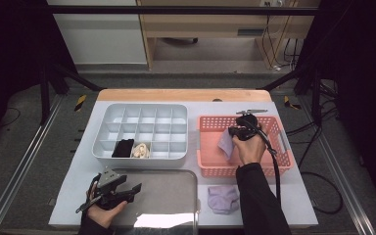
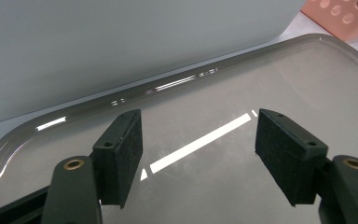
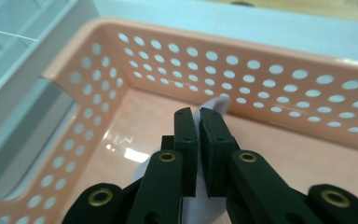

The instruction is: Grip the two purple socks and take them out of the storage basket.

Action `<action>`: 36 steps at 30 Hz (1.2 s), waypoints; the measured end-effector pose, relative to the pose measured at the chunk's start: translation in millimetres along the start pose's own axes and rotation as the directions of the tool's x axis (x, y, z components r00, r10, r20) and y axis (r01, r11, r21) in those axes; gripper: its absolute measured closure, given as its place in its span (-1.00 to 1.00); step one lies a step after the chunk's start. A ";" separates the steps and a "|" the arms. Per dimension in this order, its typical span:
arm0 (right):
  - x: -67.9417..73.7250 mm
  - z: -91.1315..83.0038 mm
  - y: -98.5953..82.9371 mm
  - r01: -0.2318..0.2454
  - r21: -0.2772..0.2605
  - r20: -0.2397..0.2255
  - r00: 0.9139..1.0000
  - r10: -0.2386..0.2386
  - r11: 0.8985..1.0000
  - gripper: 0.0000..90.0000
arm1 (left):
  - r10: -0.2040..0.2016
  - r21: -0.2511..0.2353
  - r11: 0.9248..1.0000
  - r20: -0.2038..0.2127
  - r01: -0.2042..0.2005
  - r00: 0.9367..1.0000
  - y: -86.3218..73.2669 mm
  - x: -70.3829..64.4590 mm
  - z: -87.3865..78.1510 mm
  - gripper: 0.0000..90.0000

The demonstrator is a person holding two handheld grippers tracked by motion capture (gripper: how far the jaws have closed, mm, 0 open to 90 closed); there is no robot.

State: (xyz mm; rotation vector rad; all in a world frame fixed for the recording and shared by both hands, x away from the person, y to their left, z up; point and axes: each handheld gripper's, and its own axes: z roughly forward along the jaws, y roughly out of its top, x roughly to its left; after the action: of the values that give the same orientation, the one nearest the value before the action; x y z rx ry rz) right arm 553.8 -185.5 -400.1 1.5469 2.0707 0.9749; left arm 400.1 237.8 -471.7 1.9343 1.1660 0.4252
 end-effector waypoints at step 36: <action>48.6 -138.9 -41.8 0.105 -0.321 -0.225 0.957 -0.184 0.941 0.93 | -0.002 -0.012 1.000 -0.001 0.002 1.000 1.7 -1.8 -2.3 -0.30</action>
State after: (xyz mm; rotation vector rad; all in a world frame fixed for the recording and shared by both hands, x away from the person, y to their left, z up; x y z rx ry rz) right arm 418.1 -188.4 -329.4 1.1444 2.0396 1.4200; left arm 398.7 236.9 -468.7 1.9229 1.1636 0.4308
